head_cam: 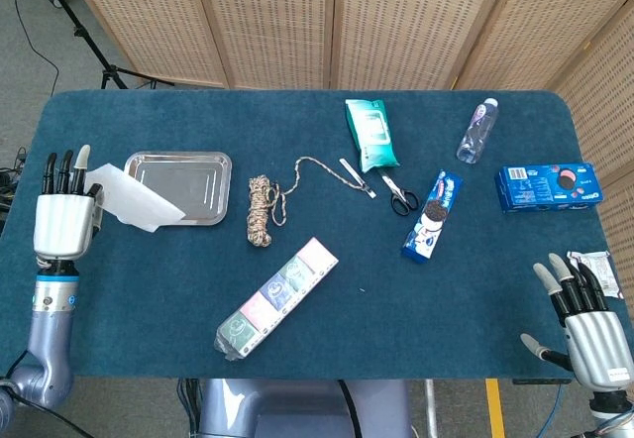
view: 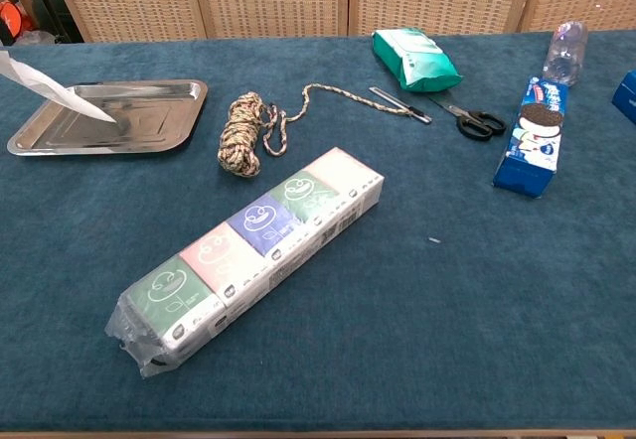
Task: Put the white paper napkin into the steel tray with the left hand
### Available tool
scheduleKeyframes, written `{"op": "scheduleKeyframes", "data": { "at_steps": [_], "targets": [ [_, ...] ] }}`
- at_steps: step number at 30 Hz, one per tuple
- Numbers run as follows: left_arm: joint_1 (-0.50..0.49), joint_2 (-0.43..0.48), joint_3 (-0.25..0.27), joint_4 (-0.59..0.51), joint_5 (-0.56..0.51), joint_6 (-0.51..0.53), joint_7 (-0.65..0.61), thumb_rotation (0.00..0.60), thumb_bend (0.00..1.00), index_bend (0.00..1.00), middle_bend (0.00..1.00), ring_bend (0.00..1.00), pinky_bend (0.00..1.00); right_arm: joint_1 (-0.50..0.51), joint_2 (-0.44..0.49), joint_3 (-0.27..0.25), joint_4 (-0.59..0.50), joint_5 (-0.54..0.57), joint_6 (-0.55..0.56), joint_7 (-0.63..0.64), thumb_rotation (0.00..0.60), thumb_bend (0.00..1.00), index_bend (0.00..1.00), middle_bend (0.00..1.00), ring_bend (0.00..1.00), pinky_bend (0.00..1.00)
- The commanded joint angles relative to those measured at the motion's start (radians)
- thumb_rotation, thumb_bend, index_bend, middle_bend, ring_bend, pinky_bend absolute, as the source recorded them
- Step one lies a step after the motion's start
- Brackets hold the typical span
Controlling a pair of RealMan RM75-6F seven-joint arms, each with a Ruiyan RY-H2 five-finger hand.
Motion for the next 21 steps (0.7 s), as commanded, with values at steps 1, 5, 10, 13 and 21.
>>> {"op": "scheduleKeyframes", "data": {
  "at_steps": [1, 5, 10, 13, 21],
  "targets": [
    [-0.008, -0.015, -0.003, 0.007, -0.027, -0.01, 0.019, 0.6, 0.44, 0.83, 0.0, 0.0, 0.0, 0.0, 0.0, 0.0, 0.0, -0.001, 0.001, 0.0, 0.6, 0.0, 0.0, 0.0, 0.0, 0.0],
    [-0.01, -0.045, 0.009, 0.038, -0.058, -0.024, 0.046, 0.6, 0.44, 0.83, 0.0, 0.0, 0.0, 0.0, 0.0, 0.001, 0.001, 0.001, 0.0, 0.002, 0.6, 0.0, 0.0, 0.0, 0.0, 0.0],
    [-0.018, -0.102, 0.005, 0.115, -0.108, -0.037, 0.063, 0.6, 0.44, 0.83, 0.0, 0.0, 0.0, 0.001, 0.0, 0.0, 0.001, -0.001, -0.001, -0.001, 0.6, 0.0, 0.0, 0.0, 0.0, 0.0],
    [-0.028, -0.137, -0.006, 0.162, -0.136, -0.051, 0.047, 0.6, 0.44, 0.83, 0.0, 0.0, 0.0, 0.001, -0.001, -0.001, 0.001, -0.001, -0.003, -0.004, 0.6, 0.0, 0.0, 0.0, 0.0, 0.0],
    [-0.062, -0.22, -0.037, 0.267, -0.174, -0.056, 0.003, 0.6, 0.44, 0.84, 0.0, 0.0, 0.0, 0.004, -0.002, 0.0, -0.001, 0.001, -0.008, -0.008, 0.6, 0.0, 0.0, 0.0, 0.0, 0.0]
  ]
}}
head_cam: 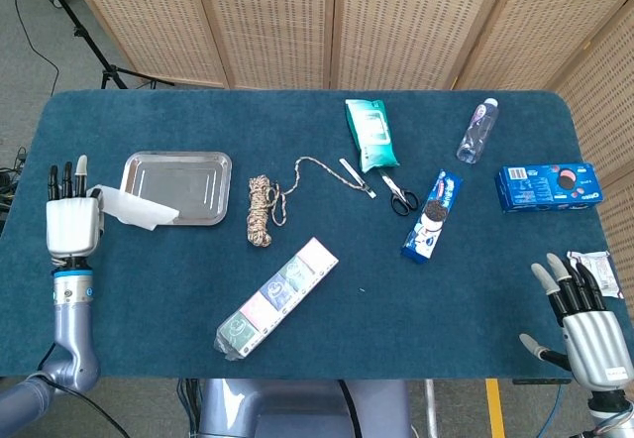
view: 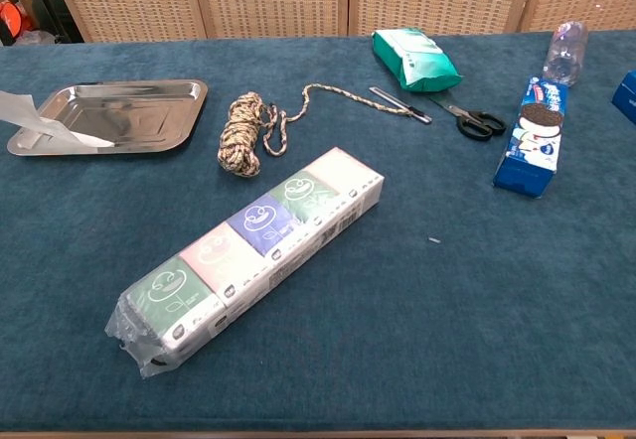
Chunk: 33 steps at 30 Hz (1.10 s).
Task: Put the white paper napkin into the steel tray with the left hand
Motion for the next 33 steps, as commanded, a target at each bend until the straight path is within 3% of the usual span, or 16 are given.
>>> {"op": "scheduleKeyframes", "data": {
  "at_steps": [1, 8, 16, 23, 33],
  "targets": [
    [-0.017, -0.031, -0.017, 0.03, -0.02, -0.004, -0.018, 0.6, 0.44, 0.84, 0.0, 0.0, 0.0, 0.0, 0.0, 0.0, 0.0, -0.001, 0.0, 0.0, 0.6, 0.0, 0.0, 0.0, 0.0, 0.0],
    [-0.033, -0.065, -0.033, 0.043, -0.041, -0.003, -0.032, 0.6, 0.44, 0.84, 0.0, 0.0, 0.0, 0.0, 0.0, -0.001, 0.002, -0.003, 0.001, 0.002, 0.6, 0.0, 0.0, 0.0, 0.0, 0.0],
    [-0.05, -0.097, -0.058, -0.037, -0.092, 0.002, 0.007, 0.6, 0.44, 0.84, 0.0, 0.0, 0.0, 0.001, 0.002, -0.003, 0.001, -0.003, -0.001, 0.004, 0.6, 0.0, 0.0, 0.0, 0.0, 0.0],
    [-0.069, -0.119, -0.073, -0.045, -0.121, 0.006, 0.041, 0.6, 0.44, 0.84, 0.0, 0.0, 0.0, -0.001, 0.006, -0.003, 0.006, -0.005, 0.007, 0.021, 0.6, 0.0, 0.0, 0.0, 0.0, 0.0],
    [-0.105, -0.181, -0.138, -0.01, -0.214, 0.012, 0.076, 0.6, 0.46, 0.86, 0.0, 0.0, 0.0, 0.002, 0.013, -0.004, 0.008, -0.004, 0.003, 0.04, 0.6, 0.0, 0.0, 0.0, 0.0, 0.0]
  ]
}}
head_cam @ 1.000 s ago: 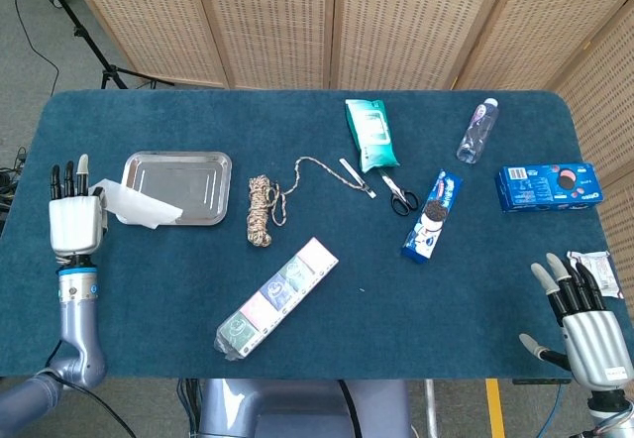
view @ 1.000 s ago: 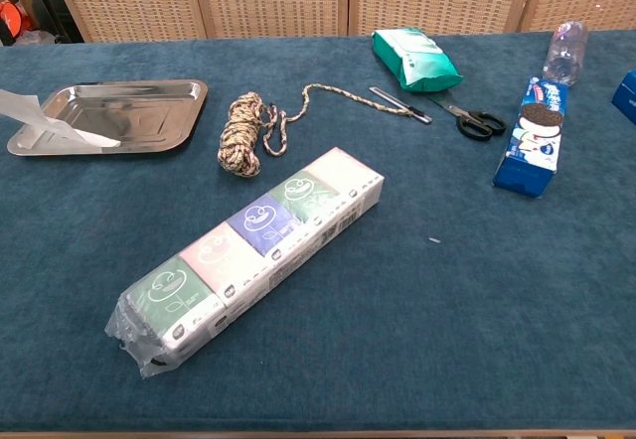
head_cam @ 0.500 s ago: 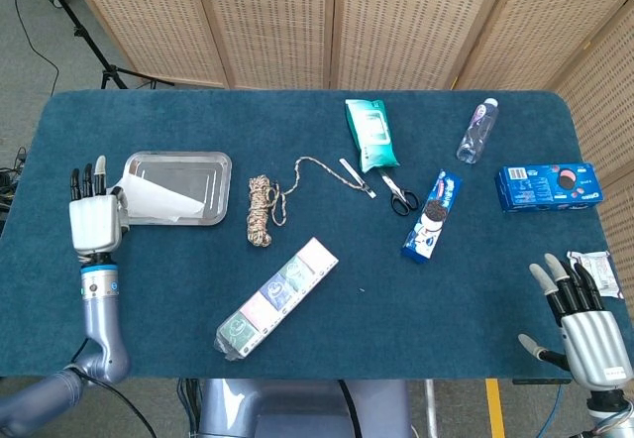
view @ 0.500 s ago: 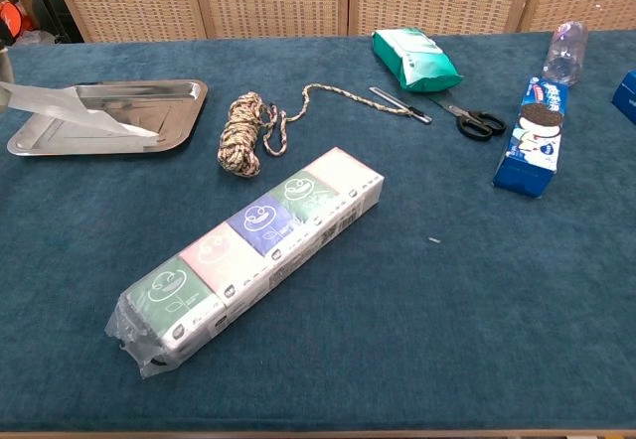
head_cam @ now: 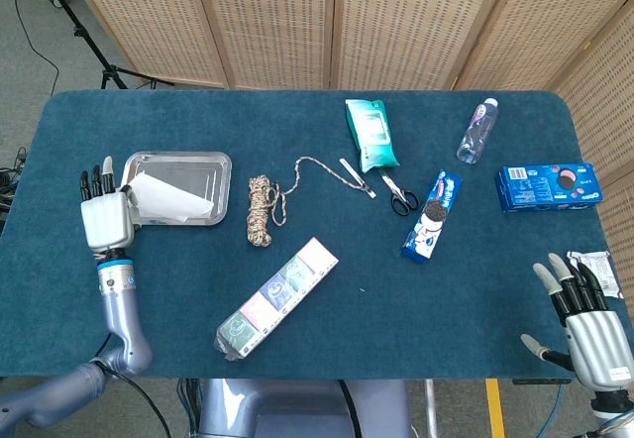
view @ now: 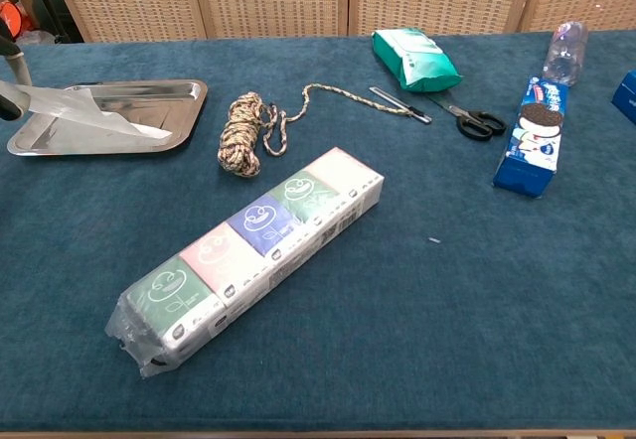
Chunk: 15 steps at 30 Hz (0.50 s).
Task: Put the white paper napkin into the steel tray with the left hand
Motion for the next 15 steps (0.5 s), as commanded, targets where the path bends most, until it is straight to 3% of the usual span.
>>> {"op": "scheduleKeyframes", "data": {
  "at_steps": [1, 9, 15],
  "targets": [
    [-0.016, -0.021, -0.026, 0.022, -0.034, 0.001, 0.014, 0.6, 0.46, 0.86, 0.0, 0.0, 0.0, 0.001, 0.002, -0.001, 0.001, 0.0, -0.002, 0.004, 0.6, 0.0, 0.0, 0.0, 0.0, 0.0],
    [-0.059, -0.071, -0.093, 0.079, -0.121, -0.015, 0.014, 0.6, 0.47, 0.86, 0.0, 0.0, 0.0, 0.006, 0.006, -0.007, 0.003, -0.007, -0.011, 0.013, 0.6, 0.0, 0.0, 0.0, 0.0, 0.0],
    [-0.086, -0.092, -0.11, 0.1, -0.147, -0.013, 0.021, 0.6, 0.47, 0.86, 0.0, 0.0, 0.0, 0.012, 0.01, -0.008, 0.003, -0.005, -0.022, 0.022, 0.6, 0.0, 0.0, 0.0, 0.0, 0.0]
  ]
}}
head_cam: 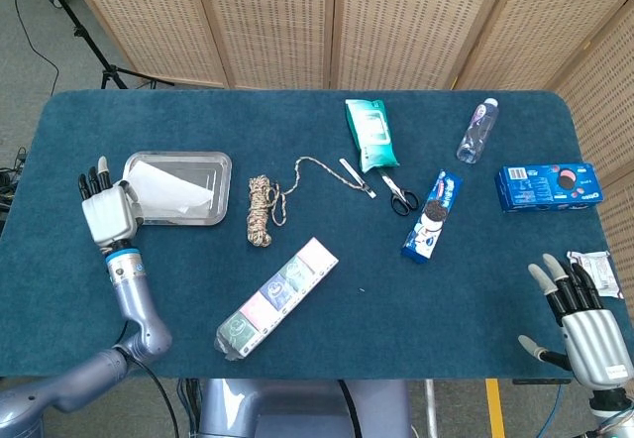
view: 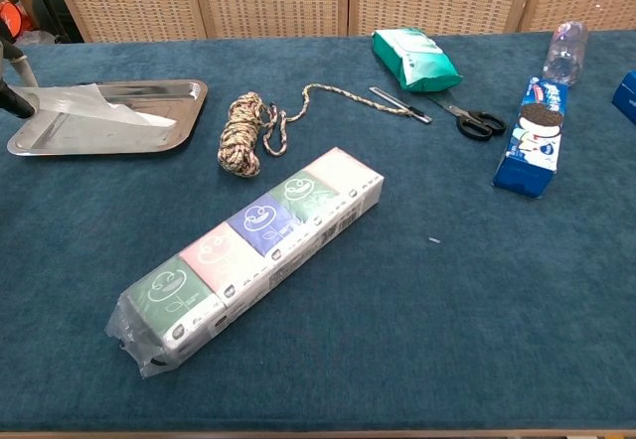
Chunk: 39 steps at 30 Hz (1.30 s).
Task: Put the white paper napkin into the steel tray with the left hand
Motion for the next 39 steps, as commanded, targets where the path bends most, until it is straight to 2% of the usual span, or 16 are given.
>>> {"op": "scheduleKeyframes", "data": {
  "at_steps": [1, 8, 27, 39],
  "targets": [
    [-0.009, -0.009, -0.011, 0.004, -0.016, 0.001, 0.003, 0.6, 0.47, 0.87, 0.0, 0.0, 0.0, 0.001, 0.001, -0.001, 0.001, 0.0, -0.001, 0.003, 0.6, 0.0, 0.0, 0.0, 0.0, 0.0],
    [-0.024, -0.023, -0.025, 0.014, -0.06, -0.007, 0.022, 0.6, 0.47, 0.87, 0.0, 0.0, 0.0, 0.001, 0.002, -0.003, 0.002, -0.004, 0.003, 0.005, 0.6, 0.0, 0.0, 0.0, 0.0, 0.0],
    [-0.085, -0.066, -0.133, 0.051, -0.199, -0.022, 0.001, 0.6, 0.46, 0.87, 0.0, 0.0, 0.0, 0.006, 0.004, -0.011, 0.004, -0.012, -0.005, 0.008, 0.6, 0.0, 0.0, 0.0, 0.0, 0.0],
    [-0.123, -0.08, -0.144, 0.118, -0.238, -0.072, -0.008, 0.6, 0.46, 0.87, 0.0, 0.0, 0.0, 0.008, 0.004, -0.015, 0.005, -0.02, -0.006, 0.004, 0.6, 0.0, 0.0, 0.0, 0.0, 0.0]
  ]
}}
